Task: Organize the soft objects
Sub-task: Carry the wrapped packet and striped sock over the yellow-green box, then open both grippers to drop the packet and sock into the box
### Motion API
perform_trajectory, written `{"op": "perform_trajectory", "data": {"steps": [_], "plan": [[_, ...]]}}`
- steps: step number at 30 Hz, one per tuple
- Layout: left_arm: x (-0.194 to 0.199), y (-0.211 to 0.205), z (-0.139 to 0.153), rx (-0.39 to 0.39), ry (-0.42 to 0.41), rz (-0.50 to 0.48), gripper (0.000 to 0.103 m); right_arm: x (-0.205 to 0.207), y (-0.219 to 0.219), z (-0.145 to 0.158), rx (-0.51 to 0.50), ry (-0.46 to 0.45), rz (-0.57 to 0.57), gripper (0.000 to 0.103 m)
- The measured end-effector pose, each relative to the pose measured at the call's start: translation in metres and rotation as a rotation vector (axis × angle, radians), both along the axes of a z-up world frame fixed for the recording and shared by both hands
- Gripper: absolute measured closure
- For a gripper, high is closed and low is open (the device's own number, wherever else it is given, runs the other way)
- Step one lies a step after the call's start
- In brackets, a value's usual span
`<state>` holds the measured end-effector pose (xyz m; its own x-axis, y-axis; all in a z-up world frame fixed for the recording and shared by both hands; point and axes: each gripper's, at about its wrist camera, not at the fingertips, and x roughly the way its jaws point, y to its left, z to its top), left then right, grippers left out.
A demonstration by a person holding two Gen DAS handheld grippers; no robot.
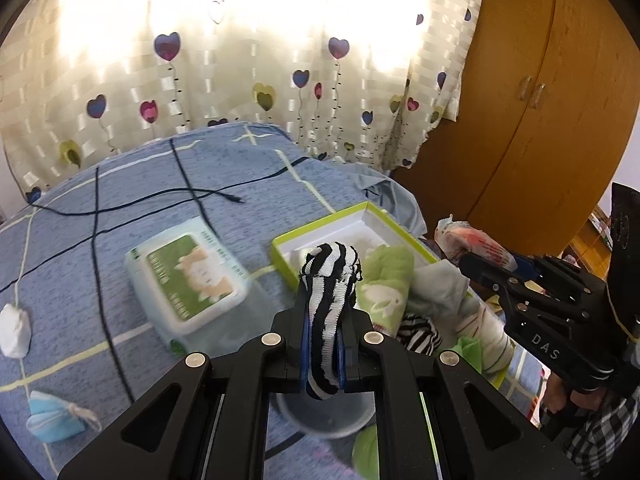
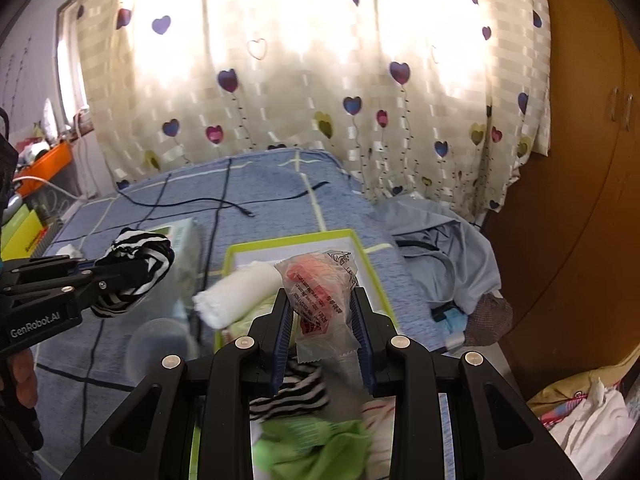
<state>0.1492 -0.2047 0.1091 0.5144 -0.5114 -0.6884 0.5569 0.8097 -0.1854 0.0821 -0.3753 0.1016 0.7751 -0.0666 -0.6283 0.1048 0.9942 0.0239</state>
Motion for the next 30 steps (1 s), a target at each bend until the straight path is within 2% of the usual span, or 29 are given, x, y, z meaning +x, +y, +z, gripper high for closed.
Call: {"op": "perform_trajectory", "data": {"steps": [11,18,22,25,30], "plan": [[-0.005,-0.045,-0.011,0.023,0.028,-0.103,0.093,0.016,-0.030,-0.012,0.033,0.026,0.019,0.075],[-0.017,-0.064,-0.020,0.021,0.065,-0.164,0.093,0.019,-0.039,-0.018,0.014,0.043,0.048,0.075],[-0.027,-0.080,-0.026,0.046,0.074,-0.211,0.093,0.032,-0.044,-0.019,0.027,0.056,0.078,0.075],[-0.030,-0.087,-0.030,0.042,0.089,-0.218,0.093,0.045,-0.045,-0.021,0.009,0.064,0.102,0.075],[-0.029,-0.095,-0.040,0.071,0.114,-0.231,0.093,0.063,-0.049,-0.029,0.041,0.089,0.141,0.075]]}}
